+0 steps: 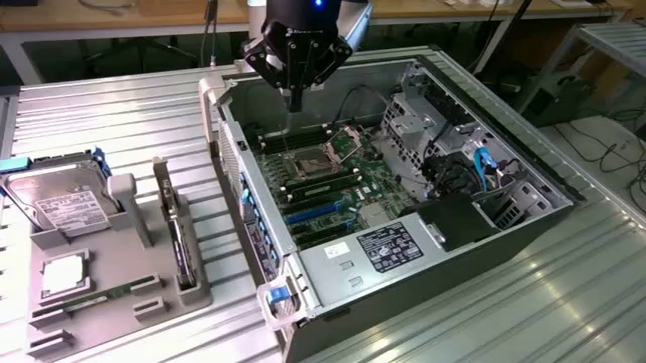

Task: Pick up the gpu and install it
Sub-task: 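Reach for the gpu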

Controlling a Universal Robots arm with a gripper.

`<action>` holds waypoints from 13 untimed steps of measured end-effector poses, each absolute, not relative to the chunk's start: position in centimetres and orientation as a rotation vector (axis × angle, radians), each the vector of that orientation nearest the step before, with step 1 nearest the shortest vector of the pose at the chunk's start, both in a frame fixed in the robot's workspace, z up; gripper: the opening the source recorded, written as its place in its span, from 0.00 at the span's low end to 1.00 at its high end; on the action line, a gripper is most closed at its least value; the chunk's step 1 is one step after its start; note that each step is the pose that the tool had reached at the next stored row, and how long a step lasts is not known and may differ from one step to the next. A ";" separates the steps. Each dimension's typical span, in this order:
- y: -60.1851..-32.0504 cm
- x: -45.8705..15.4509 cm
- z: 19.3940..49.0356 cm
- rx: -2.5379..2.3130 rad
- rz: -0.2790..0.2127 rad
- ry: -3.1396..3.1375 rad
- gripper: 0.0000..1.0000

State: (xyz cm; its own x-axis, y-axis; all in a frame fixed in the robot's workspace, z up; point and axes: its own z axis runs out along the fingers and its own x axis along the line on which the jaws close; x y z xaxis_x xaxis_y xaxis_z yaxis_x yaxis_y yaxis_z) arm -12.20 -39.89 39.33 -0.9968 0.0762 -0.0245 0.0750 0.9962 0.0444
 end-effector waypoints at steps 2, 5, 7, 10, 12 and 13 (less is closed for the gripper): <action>-39.9 -12.6 39.3 0.118 0.068 3.113 0.11; -39.9 -13.1 39.3 0.118 0.068 3.112 0.11; -39.9 -13.3 39.3 0.118 0.068 3.112 0.11; -39.9 -13.5 39.3 0.118 0.068 3.112 0.11; -39.9 -13.8 39.3 0.118 0.068 3.113 0.11; -39.9 -13.9 39.3 0.118 0.068 3.112 0.11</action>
